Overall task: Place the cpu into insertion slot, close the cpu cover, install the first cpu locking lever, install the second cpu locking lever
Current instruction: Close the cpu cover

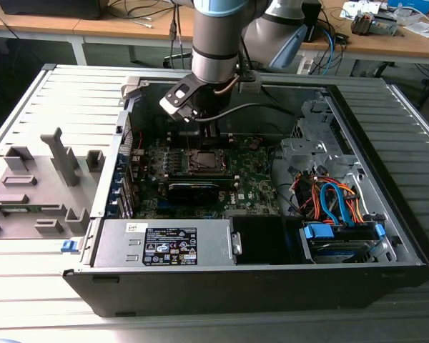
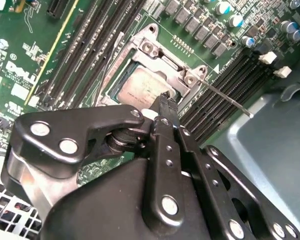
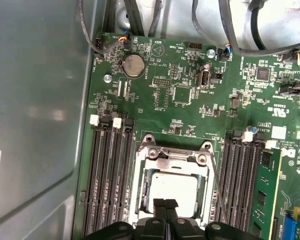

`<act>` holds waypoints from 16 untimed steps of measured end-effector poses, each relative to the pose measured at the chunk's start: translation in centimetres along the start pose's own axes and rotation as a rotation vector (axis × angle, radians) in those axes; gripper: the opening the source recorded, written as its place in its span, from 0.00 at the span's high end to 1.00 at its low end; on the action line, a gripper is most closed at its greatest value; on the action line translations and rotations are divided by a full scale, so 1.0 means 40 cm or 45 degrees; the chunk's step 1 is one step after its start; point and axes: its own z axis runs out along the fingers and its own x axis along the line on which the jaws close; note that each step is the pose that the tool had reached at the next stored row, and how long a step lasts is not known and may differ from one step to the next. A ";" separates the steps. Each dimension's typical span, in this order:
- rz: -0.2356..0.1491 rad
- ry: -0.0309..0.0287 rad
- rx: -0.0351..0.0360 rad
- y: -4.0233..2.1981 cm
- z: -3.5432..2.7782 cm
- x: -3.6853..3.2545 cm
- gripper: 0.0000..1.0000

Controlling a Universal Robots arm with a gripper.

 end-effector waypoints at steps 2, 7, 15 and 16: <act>0.000 0.0001 0.0000 0.000 -0.010 0.000 0.89; 0.000 0.0001 -0.0001 -0.001 -0.028 0.000 0.89; 0.000 0.0001 0.0000 -0.001 -0.034 0.000 0.89; 0.000 0.0001 -0.0001 -0.001 -0.034 0.000 0.89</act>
